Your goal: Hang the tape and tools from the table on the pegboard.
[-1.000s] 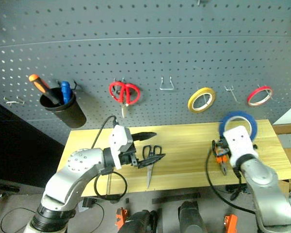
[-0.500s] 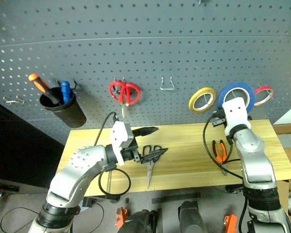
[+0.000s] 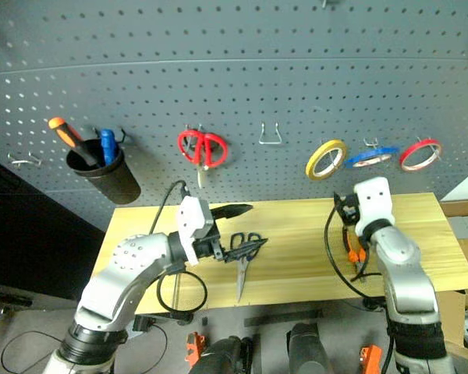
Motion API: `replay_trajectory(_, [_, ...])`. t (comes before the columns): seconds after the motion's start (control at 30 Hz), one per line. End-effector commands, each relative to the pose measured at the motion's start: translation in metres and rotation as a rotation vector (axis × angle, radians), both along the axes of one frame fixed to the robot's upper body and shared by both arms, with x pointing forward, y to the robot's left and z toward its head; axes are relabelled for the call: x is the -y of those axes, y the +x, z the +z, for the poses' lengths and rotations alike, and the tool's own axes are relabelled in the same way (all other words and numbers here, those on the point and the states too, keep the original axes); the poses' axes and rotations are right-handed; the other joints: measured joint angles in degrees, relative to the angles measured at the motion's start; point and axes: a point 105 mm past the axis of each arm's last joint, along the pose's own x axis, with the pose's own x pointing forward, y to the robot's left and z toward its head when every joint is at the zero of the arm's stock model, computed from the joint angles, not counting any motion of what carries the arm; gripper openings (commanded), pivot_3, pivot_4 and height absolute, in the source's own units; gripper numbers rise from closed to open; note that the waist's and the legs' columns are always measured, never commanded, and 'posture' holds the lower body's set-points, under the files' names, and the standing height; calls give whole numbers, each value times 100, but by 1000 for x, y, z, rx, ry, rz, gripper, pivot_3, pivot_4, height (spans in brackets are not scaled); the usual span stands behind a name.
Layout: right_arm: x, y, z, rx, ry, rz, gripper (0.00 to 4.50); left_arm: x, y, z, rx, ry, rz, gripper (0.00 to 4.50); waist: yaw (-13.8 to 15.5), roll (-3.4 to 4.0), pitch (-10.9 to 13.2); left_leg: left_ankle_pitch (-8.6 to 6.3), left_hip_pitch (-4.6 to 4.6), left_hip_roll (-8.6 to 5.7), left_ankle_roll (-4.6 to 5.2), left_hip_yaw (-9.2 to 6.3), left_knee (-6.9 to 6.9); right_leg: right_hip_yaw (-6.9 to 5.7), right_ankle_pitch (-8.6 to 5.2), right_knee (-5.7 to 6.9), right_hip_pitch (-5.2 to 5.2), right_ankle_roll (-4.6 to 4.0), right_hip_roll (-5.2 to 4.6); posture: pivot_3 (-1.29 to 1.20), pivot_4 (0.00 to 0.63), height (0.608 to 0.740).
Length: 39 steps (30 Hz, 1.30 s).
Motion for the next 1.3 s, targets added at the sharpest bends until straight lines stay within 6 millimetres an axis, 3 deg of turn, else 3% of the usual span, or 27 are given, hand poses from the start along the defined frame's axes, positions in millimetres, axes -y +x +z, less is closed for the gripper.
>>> replay_trajectory(0.03, [10,-16,-11,-102,85,-107,4440,-9,1,-8,45,83,-14,4048,-6,4,-2,0,0,1,0,0,5,-2,2,1,1,-2,0,-266,209,740])
replay_trajectory(0.23, [19,-15,-60,-394,177,-221,4440,-14,-9,-30,21,211,-124,4048,-8,10,-2,1,6,3,0,15,19,-1,33,3,-2,-6,0,-289,214,740])
replay_trajectory(0.57, [45,18,-107,-540,61,-259,4440,-9,-11,-32,27,222,-158,4048,-68,11,-3,1,3,7,1,22,16,-6,38,-6,-6,-6,-4,-267,212,740])
replay_trajectory(0.8, [44,28,-131,-631,134,-250,4440,-9,-12,-32,25,220,-148,4048,-162,12,-3,1,2,8,2,27,20,-5,38,-1,-5,-5,-4,-258,209,740])
replay_trajectory(1.17, [42,37,-147,-720,75,-148,4440,-6,-12,-32,27,219,-141,4048,-250,12,-10,1,5,15,2,40,27,-6,39,2,-1,-3,-3,-256,203,740])
replay_trajectory(1.3, [44,36,-151,-757,132,-173,3563,-6,-12,-33,27,218,-134,4048,-298,11,-22,1,9,16,2,38,30,-8,40,1,6,-2,-3,-253,199,740])
